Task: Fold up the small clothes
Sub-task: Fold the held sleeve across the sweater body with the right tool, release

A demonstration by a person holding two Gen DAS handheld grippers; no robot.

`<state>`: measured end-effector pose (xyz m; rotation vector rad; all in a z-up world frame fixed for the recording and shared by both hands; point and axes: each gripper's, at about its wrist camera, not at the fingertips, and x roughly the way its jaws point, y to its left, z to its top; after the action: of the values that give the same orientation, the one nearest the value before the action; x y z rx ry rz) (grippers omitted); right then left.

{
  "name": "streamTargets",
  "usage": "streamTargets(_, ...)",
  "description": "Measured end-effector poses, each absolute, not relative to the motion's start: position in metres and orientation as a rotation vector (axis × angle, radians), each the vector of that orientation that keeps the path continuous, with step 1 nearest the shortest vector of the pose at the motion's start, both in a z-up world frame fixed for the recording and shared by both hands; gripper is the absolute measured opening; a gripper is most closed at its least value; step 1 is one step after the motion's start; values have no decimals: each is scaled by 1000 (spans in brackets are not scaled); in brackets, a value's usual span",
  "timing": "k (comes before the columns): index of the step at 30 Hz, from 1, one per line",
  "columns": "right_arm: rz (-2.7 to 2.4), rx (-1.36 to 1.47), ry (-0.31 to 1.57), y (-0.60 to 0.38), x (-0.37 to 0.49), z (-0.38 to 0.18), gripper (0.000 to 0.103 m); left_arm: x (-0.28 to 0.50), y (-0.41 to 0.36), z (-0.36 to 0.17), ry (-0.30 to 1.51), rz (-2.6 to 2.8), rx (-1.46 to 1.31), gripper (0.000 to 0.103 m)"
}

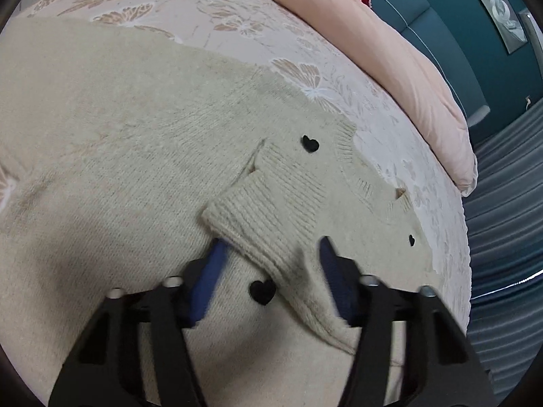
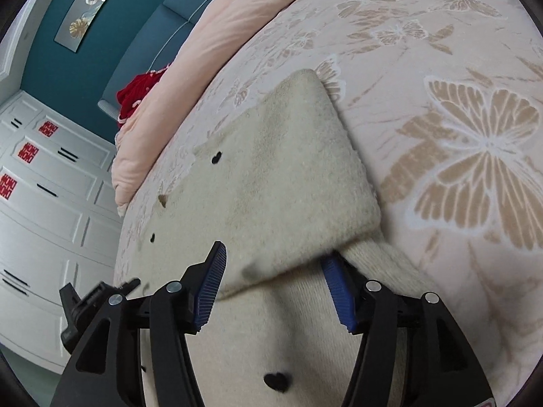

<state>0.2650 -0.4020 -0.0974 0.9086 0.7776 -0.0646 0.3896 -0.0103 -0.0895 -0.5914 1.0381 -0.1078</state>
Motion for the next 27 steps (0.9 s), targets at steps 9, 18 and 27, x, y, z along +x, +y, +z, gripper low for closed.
streamTargets(9, -147, 793, 848, -423, 270, -115, 6, 394, -8, -86, 977, -121, -474, 10)
streamTargets(18, -183, 752, 836, -415, 245, -105, 10, 377, 7, -99, 960, -128, -512, 18)
streamTargets(27, -70, 335, 878, -272, 146, -76, 55, 302, 168, -69, 820, 132, -593, 91)
